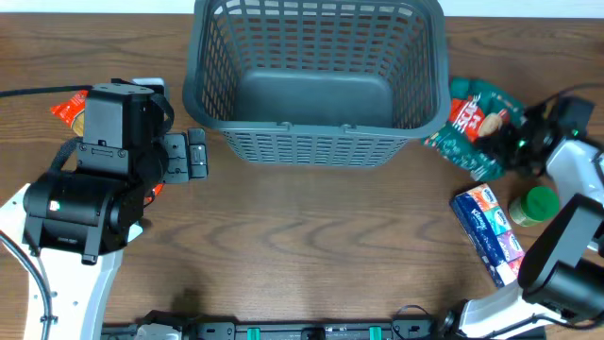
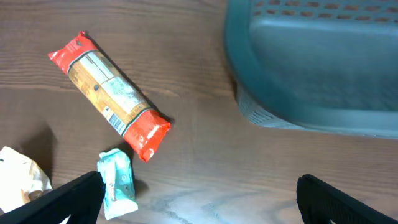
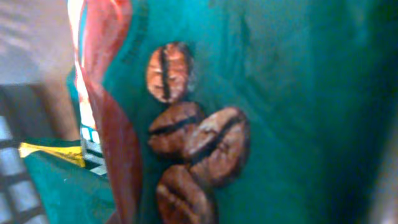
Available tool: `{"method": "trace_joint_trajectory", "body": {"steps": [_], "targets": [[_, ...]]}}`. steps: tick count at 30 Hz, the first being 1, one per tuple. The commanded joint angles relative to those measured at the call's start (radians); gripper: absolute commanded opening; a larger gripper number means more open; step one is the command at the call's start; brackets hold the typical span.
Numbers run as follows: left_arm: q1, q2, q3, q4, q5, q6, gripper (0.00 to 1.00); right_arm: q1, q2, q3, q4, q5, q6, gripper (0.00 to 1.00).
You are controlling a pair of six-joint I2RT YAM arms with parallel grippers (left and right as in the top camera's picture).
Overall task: Pack container
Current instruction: 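Grasp the green Nescafe bag with the right gripper, then lift the Nescafe bag into the grey basket and release it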
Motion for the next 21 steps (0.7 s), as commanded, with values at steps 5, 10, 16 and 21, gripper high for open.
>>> {"method": "trace_joint_trajectory", "body": {"steps": [5, 10, 16, 21], "targets": [[-0.005, 0.005, 0.016, -0.003, -0.013, 0.016, 0.99, 0.114, -0.206, 0.386, -0.137, 0.128, -0.124, 0.01], [-0.005, 0.005, 0.016, -0.003, -0.013, 0.016, 0.98, 0.222, -0.242, 0.554, -0.188, 0.251, -0.161, 0.01], [-0.005, 0.005, 0.016, -0.004, -0.013, 0.016, 0.99, 0.362, -0.268, 0.65, -0.15, 0.415, -0.207, 0.01], [-0.005, 0.005, 0.016, -0.004, -0.013, 0.017, 0.99, 0.5, -0.264, 0.654, -0.09, 0.418, -0.406, 0.01]]}}
